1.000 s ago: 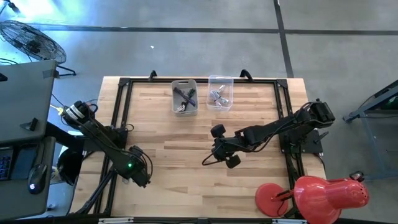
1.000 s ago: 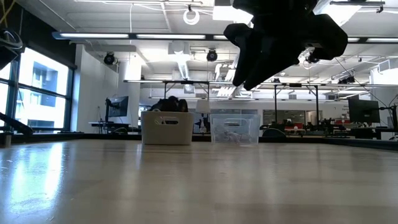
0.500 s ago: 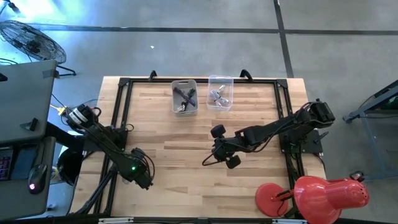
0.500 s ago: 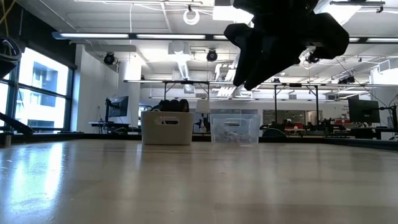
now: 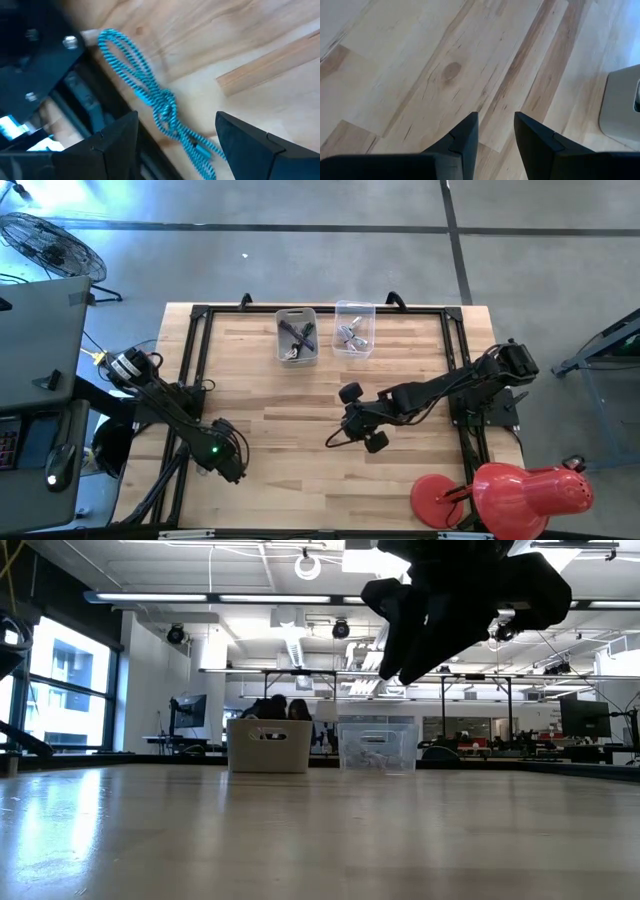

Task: Pick & Place USB Port
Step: Put the light blue charger cable into the grey bin

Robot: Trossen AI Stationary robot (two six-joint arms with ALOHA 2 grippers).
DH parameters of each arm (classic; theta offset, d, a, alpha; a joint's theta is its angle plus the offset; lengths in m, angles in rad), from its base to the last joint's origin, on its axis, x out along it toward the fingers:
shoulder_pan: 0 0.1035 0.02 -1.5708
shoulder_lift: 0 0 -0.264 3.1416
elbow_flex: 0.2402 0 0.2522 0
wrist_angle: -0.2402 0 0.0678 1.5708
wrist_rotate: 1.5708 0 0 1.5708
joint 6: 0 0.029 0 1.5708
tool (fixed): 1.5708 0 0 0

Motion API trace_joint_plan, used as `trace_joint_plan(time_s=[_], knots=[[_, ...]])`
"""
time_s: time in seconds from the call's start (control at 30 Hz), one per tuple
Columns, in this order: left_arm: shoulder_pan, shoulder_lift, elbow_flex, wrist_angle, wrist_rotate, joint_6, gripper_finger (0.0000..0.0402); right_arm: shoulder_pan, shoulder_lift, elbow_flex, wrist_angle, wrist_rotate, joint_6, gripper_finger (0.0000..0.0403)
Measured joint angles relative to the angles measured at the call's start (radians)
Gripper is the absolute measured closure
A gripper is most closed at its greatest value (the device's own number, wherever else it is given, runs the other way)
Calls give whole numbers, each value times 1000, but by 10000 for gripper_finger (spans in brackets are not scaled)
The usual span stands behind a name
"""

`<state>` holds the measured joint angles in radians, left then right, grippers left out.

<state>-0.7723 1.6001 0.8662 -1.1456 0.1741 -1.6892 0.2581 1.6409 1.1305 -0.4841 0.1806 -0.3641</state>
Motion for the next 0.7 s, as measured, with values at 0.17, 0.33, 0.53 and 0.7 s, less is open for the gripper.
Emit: trace_joint_plan(time_s=[0.17,0.33,0.53,0.7], knots=[[0,-1,-63,101,7,-1,142,0,0,0,-6,0,0,284],[1,-4,-93,115,34,-10,142,0,0,0,-6,-1,-1,284],[1,-3,-105,108,40,-10,142,0,0,0,-6,-1,-2,284],[1,-2,-106,96,46,-10,142,0,0,0,-6,-1,-3,284]])
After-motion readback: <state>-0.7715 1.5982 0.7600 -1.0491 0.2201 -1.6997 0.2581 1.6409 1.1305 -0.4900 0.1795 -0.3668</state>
